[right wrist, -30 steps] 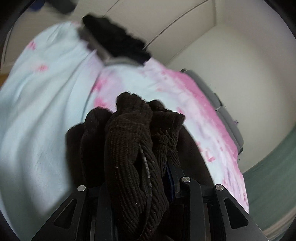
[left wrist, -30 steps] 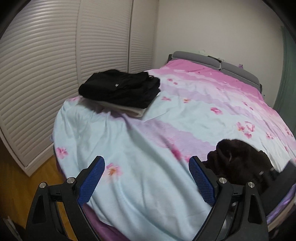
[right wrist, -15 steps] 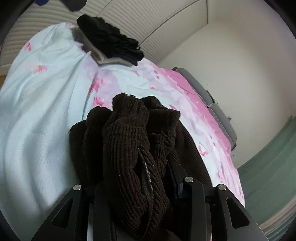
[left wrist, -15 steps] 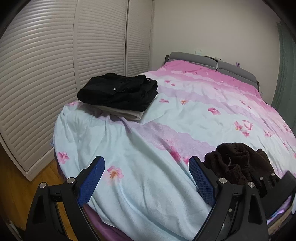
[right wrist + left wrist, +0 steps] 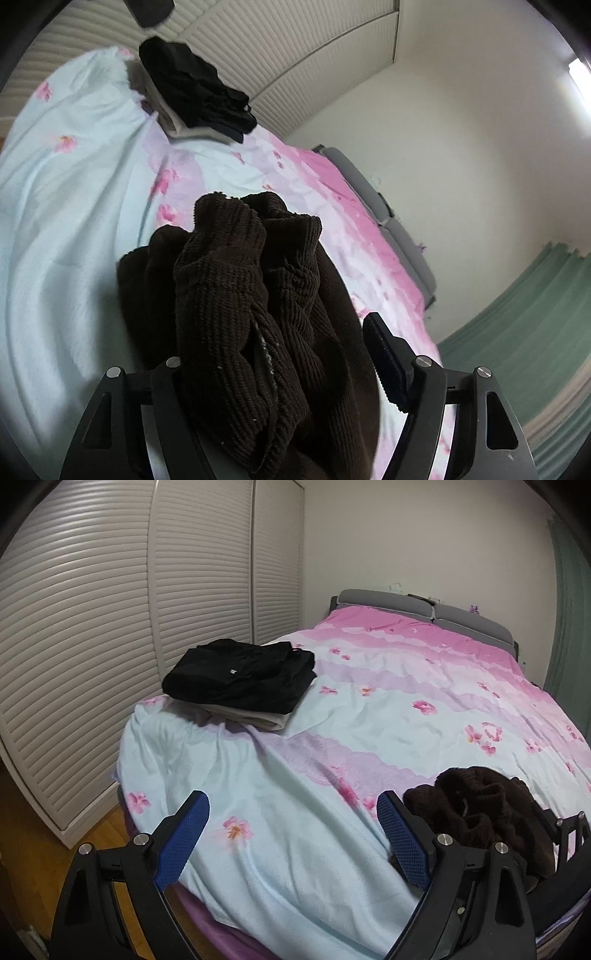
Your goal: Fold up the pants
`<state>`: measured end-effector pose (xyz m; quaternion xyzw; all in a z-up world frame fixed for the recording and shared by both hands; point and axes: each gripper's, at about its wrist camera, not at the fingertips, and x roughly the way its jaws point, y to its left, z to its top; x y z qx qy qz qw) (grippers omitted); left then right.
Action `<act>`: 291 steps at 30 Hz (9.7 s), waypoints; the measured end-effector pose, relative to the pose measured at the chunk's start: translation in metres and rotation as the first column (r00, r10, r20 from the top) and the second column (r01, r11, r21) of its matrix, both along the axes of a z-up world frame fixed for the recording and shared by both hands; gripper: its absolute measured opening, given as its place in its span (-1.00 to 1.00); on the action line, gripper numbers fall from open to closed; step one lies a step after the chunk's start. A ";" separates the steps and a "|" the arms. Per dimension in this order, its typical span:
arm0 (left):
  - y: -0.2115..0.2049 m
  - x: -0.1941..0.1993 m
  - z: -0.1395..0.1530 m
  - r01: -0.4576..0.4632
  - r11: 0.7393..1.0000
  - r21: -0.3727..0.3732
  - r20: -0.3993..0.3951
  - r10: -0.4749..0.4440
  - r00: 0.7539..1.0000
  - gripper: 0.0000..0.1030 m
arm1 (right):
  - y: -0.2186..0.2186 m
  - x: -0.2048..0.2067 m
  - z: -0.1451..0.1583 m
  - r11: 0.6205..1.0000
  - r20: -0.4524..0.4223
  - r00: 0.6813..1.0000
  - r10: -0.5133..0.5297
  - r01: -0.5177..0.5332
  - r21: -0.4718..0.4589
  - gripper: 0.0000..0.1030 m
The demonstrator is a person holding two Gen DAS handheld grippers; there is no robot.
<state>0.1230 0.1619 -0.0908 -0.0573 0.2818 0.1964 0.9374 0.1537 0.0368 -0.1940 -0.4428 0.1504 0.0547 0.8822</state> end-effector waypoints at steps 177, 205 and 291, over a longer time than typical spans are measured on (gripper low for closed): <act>-0.059 0.076 -0.117 0.271 0.829 -0.490 -0.013 -0.317 0.948 1.00 | -0.259 0.099 -0.051 0.152 -0.671 0.686 0.283 0.658 0.737 0.75; -0.051 0.101 -0.144 0.300 0.759 -0.578 -0.012 -0.375 0.927 1.00 | -0.241 0.117 -0.069 0.158 -0.662 0.651 0.371 0.658 0.736 0.89; 0.397 0.256 -0.007 0.019 0.966 -0.256 0.216 0.038 0.976 0.90 | 0.247 0.356 0.076 0.238 -0.387 0.752 0.533 0.306 0.922 0.78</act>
